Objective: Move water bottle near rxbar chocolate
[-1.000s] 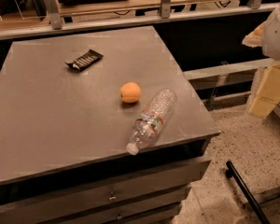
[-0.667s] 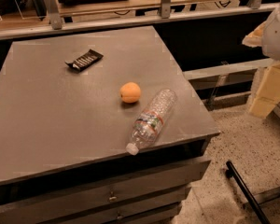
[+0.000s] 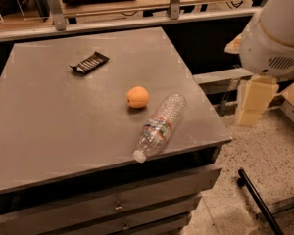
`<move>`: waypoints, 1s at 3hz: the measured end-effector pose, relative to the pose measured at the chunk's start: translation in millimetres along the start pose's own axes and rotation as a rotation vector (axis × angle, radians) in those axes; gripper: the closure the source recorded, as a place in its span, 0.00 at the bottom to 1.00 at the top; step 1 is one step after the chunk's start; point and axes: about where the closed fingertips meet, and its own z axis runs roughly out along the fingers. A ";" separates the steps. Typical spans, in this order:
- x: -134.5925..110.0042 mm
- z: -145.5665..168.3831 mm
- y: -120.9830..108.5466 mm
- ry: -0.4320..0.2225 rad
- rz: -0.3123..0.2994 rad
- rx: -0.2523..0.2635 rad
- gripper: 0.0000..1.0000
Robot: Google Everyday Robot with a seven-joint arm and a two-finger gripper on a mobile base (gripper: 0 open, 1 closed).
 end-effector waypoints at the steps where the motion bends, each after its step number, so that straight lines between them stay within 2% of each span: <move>1: -26.7 37.4 2.5 0.002 -0.159 -0.042 0.00; 2: -64.5 72.0 10.6 -0.096 -0.384 -0.125 0.00; 3: -85.2 83.8 16.3 -0.175 -0.511 -0.164 0.00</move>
Offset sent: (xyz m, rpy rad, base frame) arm 0.0186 0.0960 -0.0910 -0.0034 0.1346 0.5973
